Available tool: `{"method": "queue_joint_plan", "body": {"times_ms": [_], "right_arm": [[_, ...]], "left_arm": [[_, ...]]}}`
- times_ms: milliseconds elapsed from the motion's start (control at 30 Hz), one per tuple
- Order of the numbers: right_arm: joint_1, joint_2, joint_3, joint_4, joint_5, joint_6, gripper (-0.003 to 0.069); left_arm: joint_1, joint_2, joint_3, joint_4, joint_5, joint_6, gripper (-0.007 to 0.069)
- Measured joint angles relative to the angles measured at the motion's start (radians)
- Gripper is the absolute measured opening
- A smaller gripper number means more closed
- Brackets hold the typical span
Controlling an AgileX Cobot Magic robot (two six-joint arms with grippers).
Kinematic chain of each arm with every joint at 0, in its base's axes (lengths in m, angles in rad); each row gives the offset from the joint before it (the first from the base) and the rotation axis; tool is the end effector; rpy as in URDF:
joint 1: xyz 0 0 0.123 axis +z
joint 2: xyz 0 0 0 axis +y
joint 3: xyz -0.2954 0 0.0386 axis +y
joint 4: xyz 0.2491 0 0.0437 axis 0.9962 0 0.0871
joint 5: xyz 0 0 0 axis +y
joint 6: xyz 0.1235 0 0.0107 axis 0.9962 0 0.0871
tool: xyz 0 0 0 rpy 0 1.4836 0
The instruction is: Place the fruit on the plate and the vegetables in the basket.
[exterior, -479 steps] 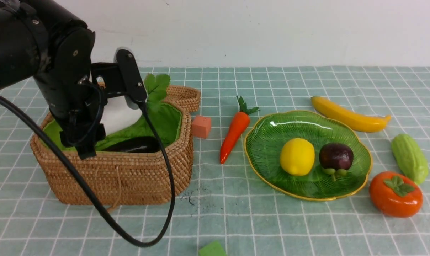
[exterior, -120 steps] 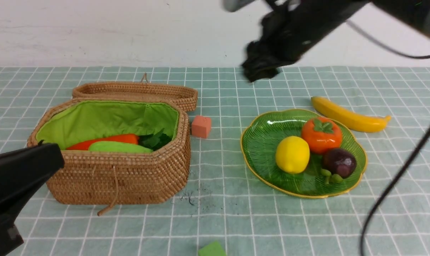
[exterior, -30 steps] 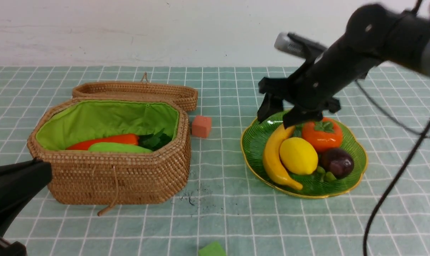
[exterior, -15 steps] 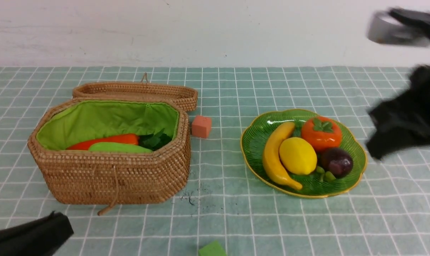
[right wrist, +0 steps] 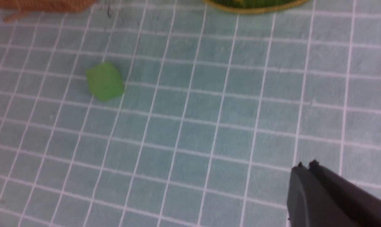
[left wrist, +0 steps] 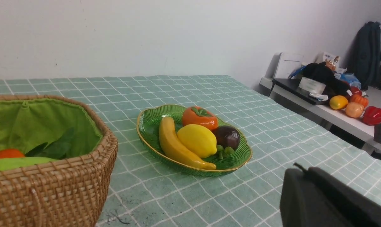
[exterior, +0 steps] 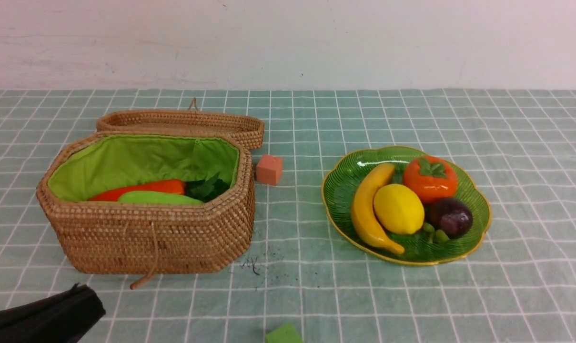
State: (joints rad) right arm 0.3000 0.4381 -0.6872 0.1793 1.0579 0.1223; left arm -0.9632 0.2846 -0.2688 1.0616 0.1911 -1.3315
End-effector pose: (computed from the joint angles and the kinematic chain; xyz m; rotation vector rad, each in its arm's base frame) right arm 0.0630 0.0397 0.3067 -0.1853 2.3074 0.4417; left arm 0.0736 -0.0697 0.2799 0.4279 1.6003 -0.8263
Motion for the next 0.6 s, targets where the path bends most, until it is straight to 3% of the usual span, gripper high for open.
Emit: {"method": "queue_joint_plan", "body": {"times_ms": [467, 567, 600], "right_arm": [[0.0, -0.118, 0.191, -0.054, -0.094, 0.013, 0.0024], [-0.001, -0.124, 0.219, -0.1, -0.192, 0.01, -0.0003], [-0.036, -0.152, 0.275, -0.143, -0.333, -0.005, -0.0016]], "left_arm": [[0.0, 0.0, 0.001, 0.0, 0.0, 0.0, -0.0011], [0.0, 0.0, 0.001, 0.0, 0.0, 0.0, -0.001], [0.0, 0.0, 0.001, 0.0, 0.0, 0.0, -0.001]]}}
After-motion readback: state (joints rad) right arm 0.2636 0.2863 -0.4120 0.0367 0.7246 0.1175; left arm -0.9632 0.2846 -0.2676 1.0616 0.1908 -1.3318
